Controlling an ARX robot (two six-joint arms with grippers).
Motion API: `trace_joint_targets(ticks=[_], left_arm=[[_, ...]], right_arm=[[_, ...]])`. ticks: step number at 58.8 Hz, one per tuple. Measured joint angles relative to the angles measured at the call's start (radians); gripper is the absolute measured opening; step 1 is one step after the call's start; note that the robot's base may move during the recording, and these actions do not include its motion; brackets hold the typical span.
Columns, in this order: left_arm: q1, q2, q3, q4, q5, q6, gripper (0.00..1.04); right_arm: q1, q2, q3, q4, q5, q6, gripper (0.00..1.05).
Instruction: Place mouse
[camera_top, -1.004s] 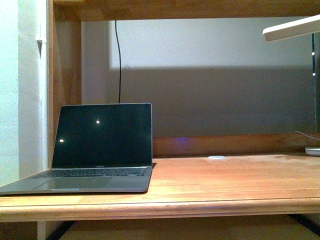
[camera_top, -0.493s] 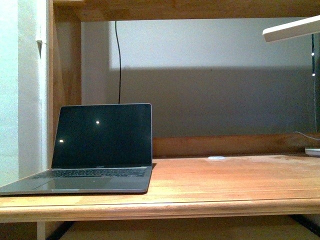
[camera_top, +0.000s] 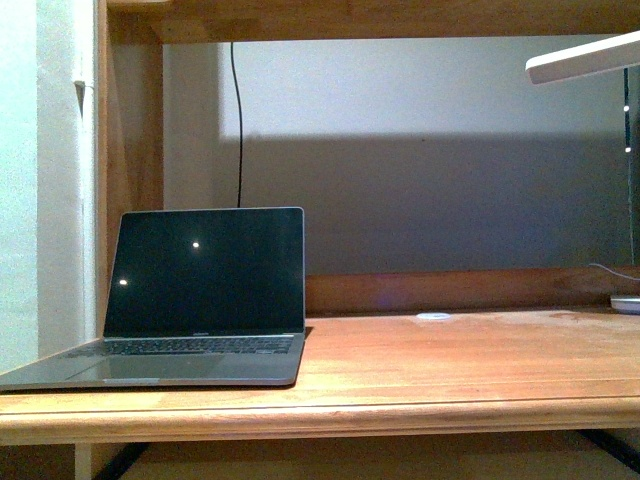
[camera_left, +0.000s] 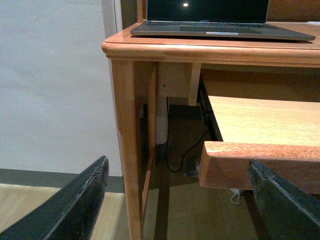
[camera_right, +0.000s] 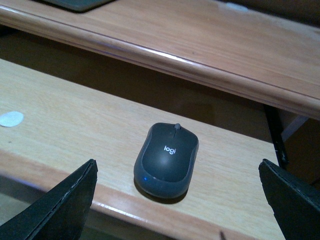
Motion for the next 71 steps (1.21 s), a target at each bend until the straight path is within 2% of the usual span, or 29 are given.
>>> trace_joint_targets(ticks=[3,14,32,55,71], left_arm=[[0.000,0.000,0.000,0.000,0.000,0.000,0.99],[0.000,0.000,0.000,0.000,0.000,0.000,0.97],[0.000,0.000,0.000,0.000,0.000,0.000,0.97],[0.000,0.000,0.000,0.000,0.000,0.000,0.97],[0.000,0.000,0.000,0.000,0.000,0.000,0.97]], right_arm=[[-0.007,0.106,0.049,0.021,0.020,0.000,0.97],[-0.040,0.309,0.151,-0.021,0.051,0.008,0.97],[-0.080,0.453,0.255,-0.075,0.090,0.031,0.97],[-0.080,0.516,0.329,-0.147,0.062,0.085,0.97],[-0.081,0.552,0.368,-0.193,-0.002,0.114,0.97]])
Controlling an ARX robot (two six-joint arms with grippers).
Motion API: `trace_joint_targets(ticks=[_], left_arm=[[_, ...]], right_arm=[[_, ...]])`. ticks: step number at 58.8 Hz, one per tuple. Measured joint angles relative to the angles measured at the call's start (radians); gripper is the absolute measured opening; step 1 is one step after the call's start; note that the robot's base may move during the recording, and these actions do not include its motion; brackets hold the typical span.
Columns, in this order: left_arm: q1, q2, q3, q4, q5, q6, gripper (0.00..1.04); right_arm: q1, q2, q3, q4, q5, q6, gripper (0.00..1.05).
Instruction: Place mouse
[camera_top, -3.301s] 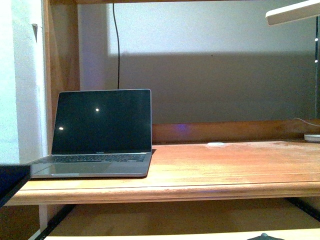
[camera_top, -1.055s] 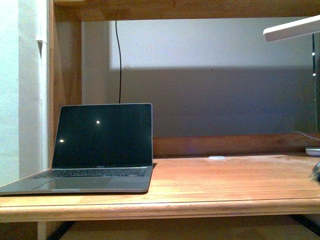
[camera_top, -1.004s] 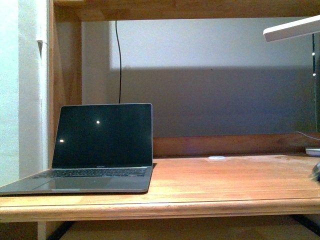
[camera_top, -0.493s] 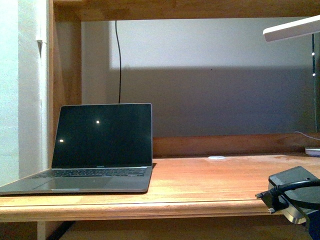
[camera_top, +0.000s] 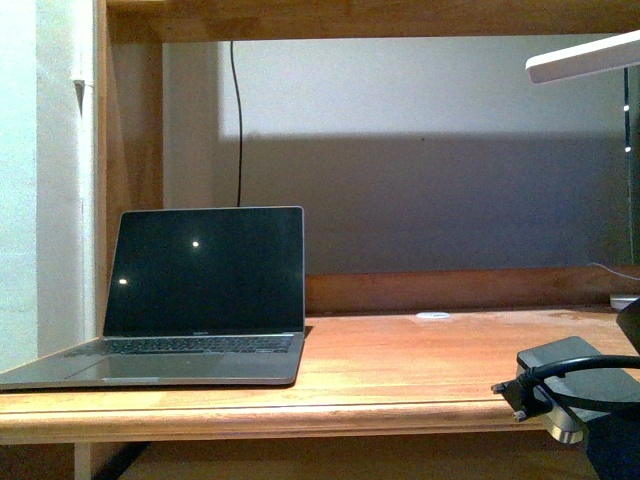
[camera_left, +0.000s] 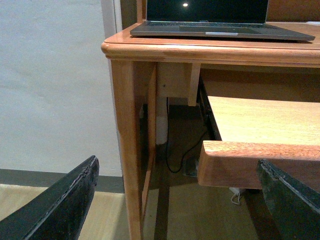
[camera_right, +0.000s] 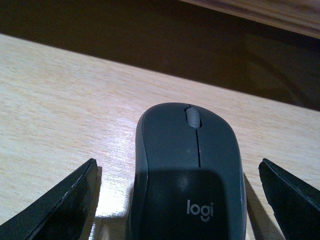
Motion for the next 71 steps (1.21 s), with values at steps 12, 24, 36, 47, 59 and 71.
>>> trace_joint_targets(ticks=[12,24,36,47,59,71], left_arm=[[0.000,0.000,0.000,0.000,0.000,0.000,0.97],[0.000,0.000,0.000,0.000,0.000,0.000,0.97],[0.000,0.000,0.000,0.000,0.000,0.000,0.97],[0.000,0.000,0.000,0.000,0.000,0.000,0.97],[0.000,0.000,0.000,0.000,0.000,0.000,0.97],[0.000,0.000,0.000,0.000,0.000,0.000,0.97]], right_arm=[[-0.005,0.007,0.014,-0.023,-0.011,0.021,0.96],[-0.003,0.004,0.015,-0.029,-0.026,0.023,0.68],[-0.011,-0.027,0.011,-0.055,-0.030,0.015,0.56],[-0.029,-0.119,0.009,-0.117,-0.042,0.020,0.56],[-0.027,-0.247,0.121,-0.215,-0.043,0.043,0.56],[0.037,-0.150,0.291,-0.227,0.027,0.049,0.56]])
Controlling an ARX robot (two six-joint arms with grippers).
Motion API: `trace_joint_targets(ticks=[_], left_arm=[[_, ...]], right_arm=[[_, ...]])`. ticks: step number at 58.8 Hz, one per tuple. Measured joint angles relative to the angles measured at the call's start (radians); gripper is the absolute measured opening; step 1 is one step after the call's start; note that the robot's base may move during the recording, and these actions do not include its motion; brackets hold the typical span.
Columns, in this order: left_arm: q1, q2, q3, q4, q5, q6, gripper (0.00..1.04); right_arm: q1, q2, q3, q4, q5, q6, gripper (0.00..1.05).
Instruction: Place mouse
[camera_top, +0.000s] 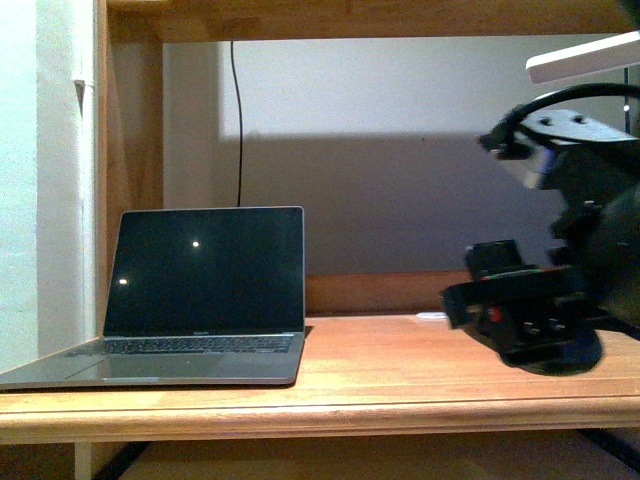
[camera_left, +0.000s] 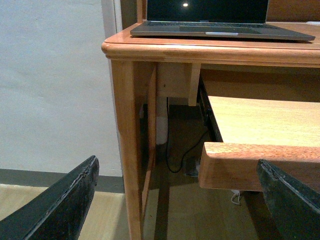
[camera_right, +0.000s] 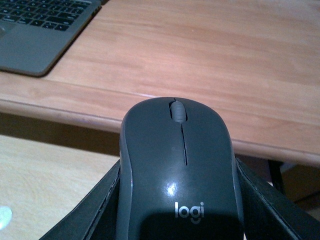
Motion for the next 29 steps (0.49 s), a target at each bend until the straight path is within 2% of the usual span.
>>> trace_joint_targets(ticks=[16,17,29], left_arm=[[0.000,0.000,0.000,0.000,0.000,0.000,0.97],[0.000,0.000,0.000,0.000,0.000,0.000,0.97],[0.000,0.000,0.000,0.000,0.000,0.000,0.97]], right_arm=[[0.049,0.303,0.283,0.025,0.112,0.010,0.56],[0.054,0.512,0.514,0.024,0.170,-0.031,0.56],[0.034,0.674,0.642,0.025,0.219,-0.098,0.56]])
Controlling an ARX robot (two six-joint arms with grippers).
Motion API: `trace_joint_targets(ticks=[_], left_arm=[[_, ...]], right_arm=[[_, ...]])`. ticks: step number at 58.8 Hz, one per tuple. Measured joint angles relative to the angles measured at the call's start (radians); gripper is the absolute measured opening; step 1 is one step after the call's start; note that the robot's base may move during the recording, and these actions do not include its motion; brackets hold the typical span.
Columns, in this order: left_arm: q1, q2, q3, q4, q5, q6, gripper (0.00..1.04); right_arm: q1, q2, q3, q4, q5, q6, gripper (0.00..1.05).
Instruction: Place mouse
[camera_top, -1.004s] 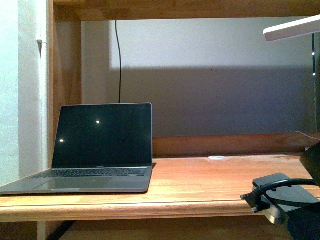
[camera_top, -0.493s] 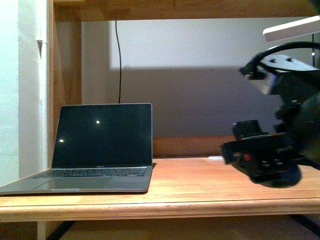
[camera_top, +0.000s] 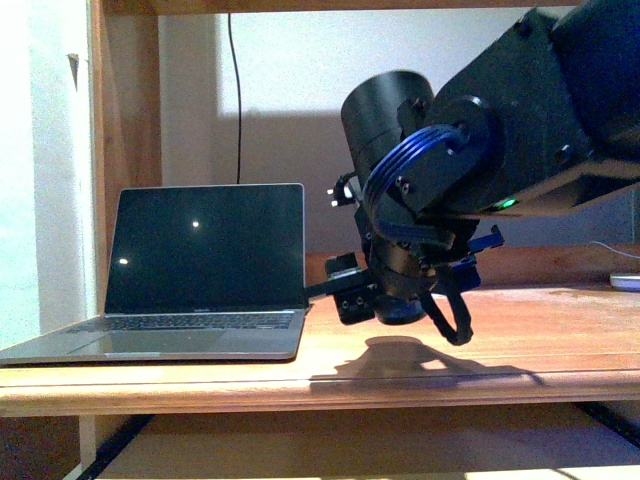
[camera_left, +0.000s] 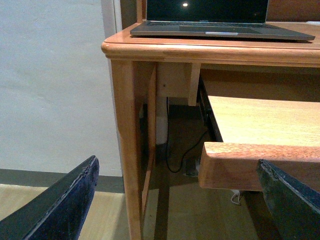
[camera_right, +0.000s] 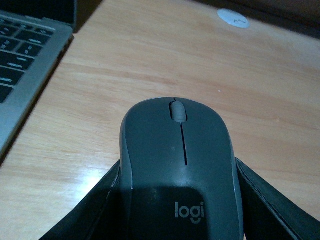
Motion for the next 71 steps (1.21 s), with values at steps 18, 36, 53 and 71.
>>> trace_joint_targets(ticks=[18,36,53,71], left_arm=[[0.000,0.000,0.000,0.000,0.000,0.000,0.97],[0.000,0.000,0.000,0.000,0.000,0.000,0.97],[0.000,0.000,0.000,0.000,0.000,0.000,0.97],[0.000,0.000,0.000,0.000,0.000,0.000,0.97]], right_arm=[[-0.023,0.103,0.088,-0.007,0.009,-0.020,0.58],[-0.043,0.034,0.003,0.040,-0.091,0.014,0.98],[-0.116,-0.388,-0.381,0.216,-0.399,0.042,0.97],[-0.350,-0.932,-1.010,0.230,-0.833,-0.027,0.97]])
